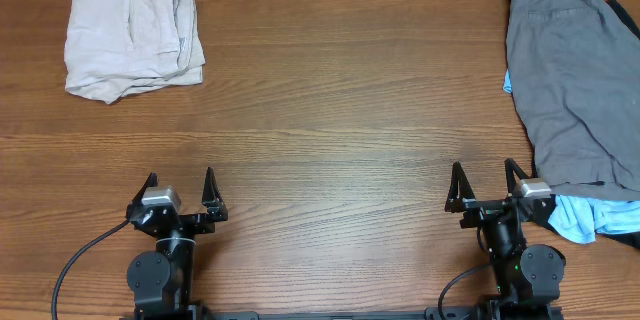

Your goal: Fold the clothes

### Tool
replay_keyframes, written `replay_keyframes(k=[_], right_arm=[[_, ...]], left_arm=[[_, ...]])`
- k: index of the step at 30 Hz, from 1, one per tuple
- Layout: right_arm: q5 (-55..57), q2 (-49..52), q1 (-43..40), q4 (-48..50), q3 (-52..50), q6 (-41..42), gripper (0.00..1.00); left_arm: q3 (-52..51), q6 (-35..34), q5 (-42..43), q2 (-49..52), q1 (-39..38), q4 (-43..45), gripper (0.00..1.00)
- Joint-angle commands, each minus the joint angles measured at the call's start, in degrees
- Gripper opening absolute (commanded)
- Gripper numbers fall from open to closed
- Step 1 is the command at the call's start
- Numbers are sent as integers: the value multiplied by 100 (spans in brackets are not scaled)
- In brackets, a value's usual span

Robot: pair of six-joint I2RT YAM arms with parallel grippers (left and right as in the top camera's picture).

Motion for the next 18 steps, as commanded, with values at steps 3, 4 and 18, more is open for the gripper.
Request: replay_keyframes(k=[3,4,18], right_arm=[[7,-57,-24,28,-59,20,100],[7,-57,-24,28,-59,20,100],[7,-57,-24,28,-59,20,100]], left_arm=[[-20,114,-57,-74,-9,-20,100],[-20,114,-59,-74,-9,-20,100],[-20,114,-59,-74,-9,-20,100]])
